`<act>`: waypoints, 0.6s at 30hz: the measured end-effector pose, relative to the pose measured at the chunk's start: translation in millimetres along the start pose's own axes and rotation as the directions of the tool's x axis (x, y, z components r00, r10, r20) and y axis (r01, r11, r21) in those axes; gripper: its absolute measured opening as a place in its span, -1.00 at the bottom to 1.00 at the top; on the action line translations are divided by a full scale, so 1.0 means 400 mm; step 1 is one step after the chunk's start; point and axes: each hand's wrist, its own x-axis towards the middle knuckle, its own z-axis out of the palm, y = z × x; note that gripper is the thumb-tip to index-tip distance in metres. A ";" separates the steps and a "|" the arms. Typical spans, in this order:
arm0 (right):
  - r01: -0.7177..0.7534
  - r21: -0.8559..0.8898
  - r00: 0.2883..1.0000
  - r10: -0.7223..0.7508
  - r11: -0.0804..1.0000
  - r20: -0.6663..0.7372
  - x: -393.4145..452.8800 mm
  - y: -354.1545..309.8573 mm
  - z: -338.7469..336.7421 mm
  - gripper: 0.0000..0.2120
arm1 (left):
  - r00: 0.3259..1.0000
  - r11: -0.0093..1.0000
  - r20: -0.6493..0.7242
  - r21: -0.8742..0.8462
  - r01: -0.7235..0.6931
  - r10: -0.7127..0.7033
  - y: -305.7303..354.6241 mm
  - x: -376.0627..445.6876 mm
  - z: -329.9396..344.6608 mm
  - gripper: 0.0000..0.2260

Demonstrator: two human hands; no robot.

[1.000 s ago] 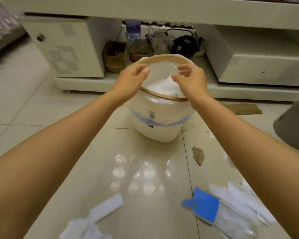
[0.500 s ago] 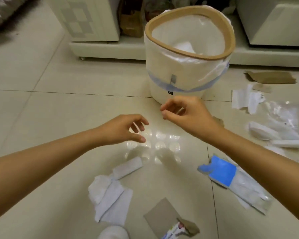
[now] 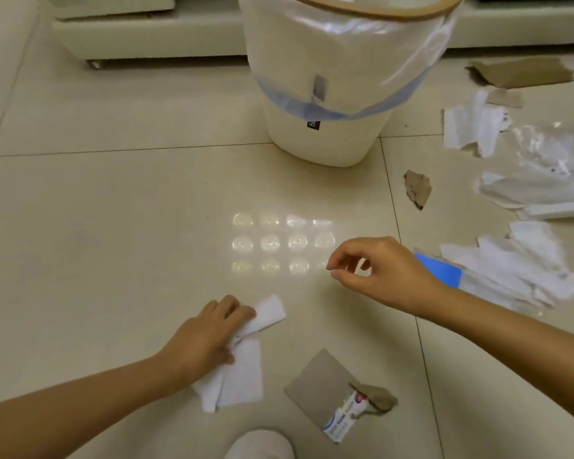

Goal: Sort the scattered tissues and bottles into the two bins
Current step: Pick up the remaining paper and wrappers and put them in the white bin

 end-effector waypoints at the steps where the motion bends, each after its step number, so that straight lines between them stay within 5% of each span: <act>1: -0.014 -0.020 1.000 0.014 1.000 0.004 -0.012 0.011 0.003 -0.92 | 1.000 0.998 -0.024 -0.069 -0.014 0.013 0.003 0.013 -0.011 -0.59; 3: -0.040 -0.066 0.999 0.041 0.997 0.014 -0.036 0.032 0.009 -0.92 | 0.996 0.992 -0.075 -0.120 -0.050 0.041 0.009 0.037 -0.035 -0.83; 6: -0.041 -0.160 0.993 0.058 0.986 0.099 -0.074 0.059 0.040 -0.84 | 0.981 0.987 -0.178 -0.121 -0.104 0.082 0.013 0.080 -0.058 -0.66; 9: 0.084 -0.299 0.957 0.006 0.950 0.290 -0.110 0.071 0.094 -0.54 | 0.973 0.947 -0.230 -0.310 -0.088 0.016 0.028 0.120 -0.079 -0.83; 13: 0.313 -0.438 0.855 -0.050 0.843 0.516 -0.126 0.081 0.176 -0.31 | 0.968 0.937 -0.249 -0.330 -0.115 0.031 0.055 0.155 -0.101 -0.83; 18: 0.401 -0.505 0.832 -0.073 0.764 0.550 -0.106 0.091 0.219 -0.26 | 0.969 0.935 -0.245 -0.332 -0.125 0.042 0.073 0.173 -0.105 -0.83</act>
